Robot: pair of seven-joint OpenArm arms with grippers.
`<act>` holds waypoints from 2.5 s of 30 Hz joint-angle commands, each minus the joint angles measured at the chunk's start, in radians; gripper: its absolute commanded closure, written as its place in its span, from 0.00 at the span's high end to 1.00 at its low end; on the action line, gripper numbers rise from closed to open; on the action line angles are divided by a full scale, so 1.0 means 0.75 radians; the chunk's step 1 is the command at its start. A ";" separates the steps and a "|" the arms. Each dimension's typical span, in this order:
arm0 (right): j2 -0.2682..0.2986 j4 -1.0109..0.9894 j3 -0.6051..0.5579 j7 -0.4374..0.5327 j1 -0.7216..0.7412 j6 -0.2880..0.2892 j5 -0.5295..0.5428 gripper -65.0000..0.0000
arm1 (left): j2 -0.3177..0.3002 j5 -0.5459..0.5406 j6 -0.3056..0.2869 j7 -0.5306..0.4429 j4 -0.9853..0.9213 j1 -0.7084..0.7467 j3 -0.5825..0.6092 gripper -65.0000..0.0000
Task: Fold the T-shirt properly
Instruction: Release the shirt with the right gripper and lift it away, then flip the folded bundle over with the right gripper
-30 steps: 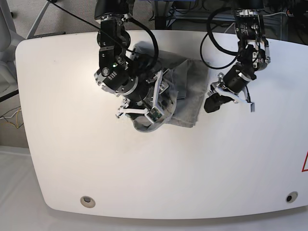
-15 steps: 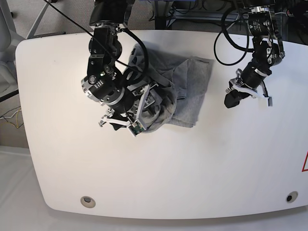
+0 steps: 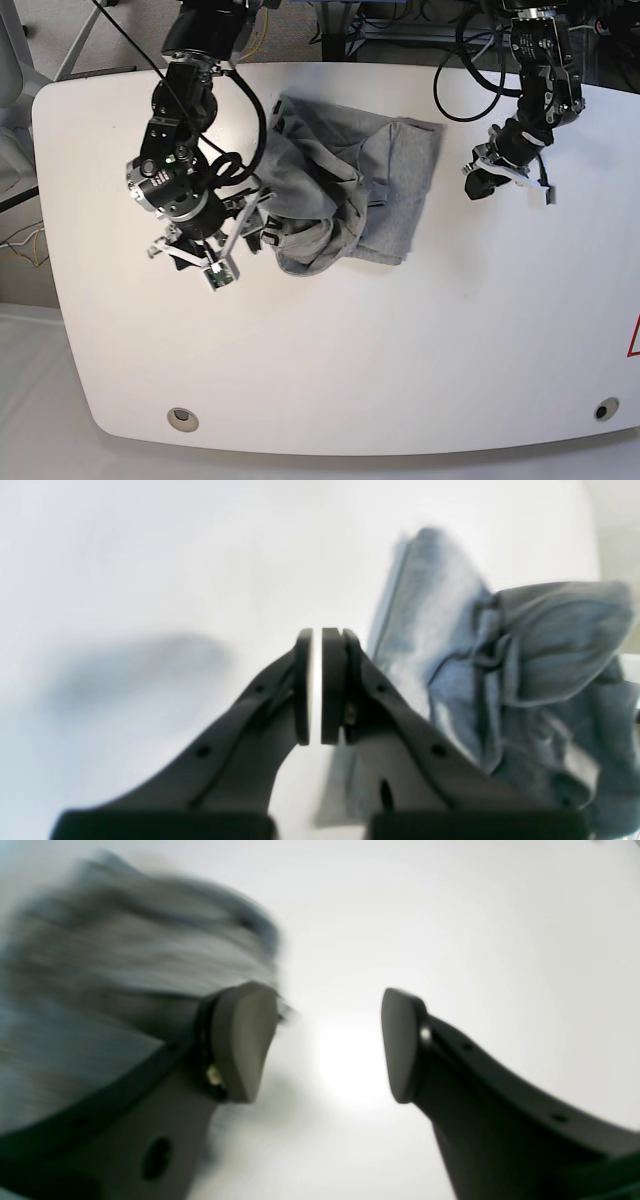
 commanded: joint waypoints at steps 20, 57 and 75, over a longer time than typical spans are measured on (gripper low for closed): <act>0.066 0.020 0.076 0.141 -0.191 0.004 0.020 0.01 | -0.046 0.011 -0.018 -0.019 0.024 0.067 -0.008 0.03; 0.029 0.026 -0.050 0.213 -0.428 -0.006 0.020 0.01 | -0.046 0.011 -0.018 -0.019 0.016 0.089 -0.008 0.03; -0.020 0.051 -0.136 0.096 -0.330 -0.010 0.022 0.01 | -0.046 0.011 -0.018 -0.021 -0.111 0.089 -0.008 0.03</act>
